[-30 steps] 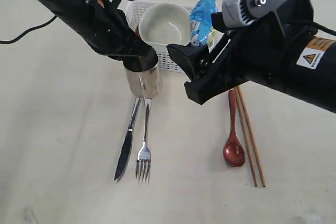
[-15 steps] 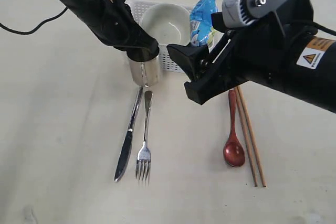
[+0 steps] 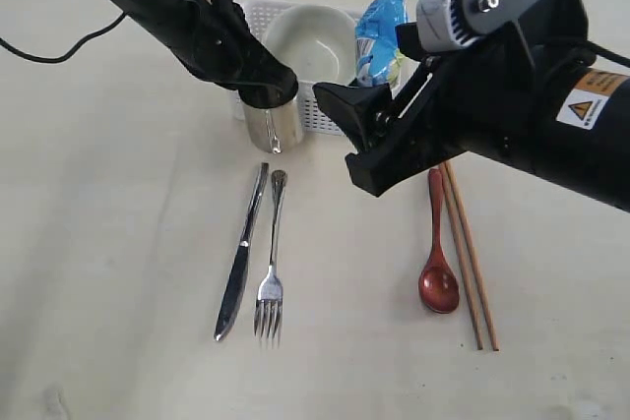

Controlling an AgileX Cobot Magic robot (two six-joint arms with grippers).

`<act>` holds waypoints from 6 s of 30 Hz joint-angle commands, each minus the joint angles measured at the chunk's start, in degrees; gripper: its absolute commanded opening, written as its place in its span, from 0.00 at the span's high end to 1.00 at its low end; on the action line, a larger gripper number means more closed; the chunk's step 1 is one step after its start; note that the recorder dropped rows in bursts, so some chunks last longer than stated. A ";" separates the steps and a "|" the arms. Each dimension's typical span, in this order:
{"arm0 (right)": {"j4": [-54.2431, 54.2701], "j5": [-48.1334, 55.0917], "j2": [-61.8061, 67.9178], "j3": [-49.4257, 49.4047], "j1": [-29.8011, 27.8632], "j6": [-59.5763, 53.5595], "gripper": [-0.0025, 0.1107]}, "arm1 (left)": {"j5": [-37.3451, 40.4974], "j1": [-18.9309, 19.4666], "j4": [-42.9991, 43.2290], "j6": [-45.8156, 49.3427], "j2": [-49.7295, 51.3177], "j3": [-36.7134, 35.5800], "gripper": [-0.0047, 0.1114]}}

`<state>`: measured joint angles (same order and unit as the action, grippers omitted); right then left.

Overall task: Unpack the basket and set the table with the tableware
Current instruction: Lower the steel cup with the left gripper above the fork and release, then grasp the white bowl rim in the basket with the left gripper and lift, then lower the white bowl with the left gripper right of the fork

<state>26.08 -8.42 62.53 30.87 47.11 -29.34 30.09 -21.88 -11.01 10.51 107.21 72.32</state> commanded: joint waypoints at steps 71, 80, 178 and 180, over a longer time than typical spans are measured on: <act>-0.62 -5.79 -0.57 0.04 -0.20 -0.44 0.31 | -2.65 7.85 5.20 -0.38 -5.32 3.43 0.56; -0.62 -0.41 -0.57 0.04 -0.20 -0.45 0.31 | -3.79 7.86 0.65 0.03 3.41 13.28 0.56; 8.27 24.37 -12.01 0.04 -43.51 -0.63 0.31 | 5.97 -8.71 -24.16 5.93 -0.45 -8.21 0.96; 8.44 24.37 -12.01 0.04 -43.51 -0.64 0.31 | 5.55 -8.71 -24.40 5.93 -0.45 -8.98 0.96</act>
<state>34.70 15.98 50.73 30.87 3.93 -29.86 37.46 -30.38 -33.86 16.94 107.47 64.36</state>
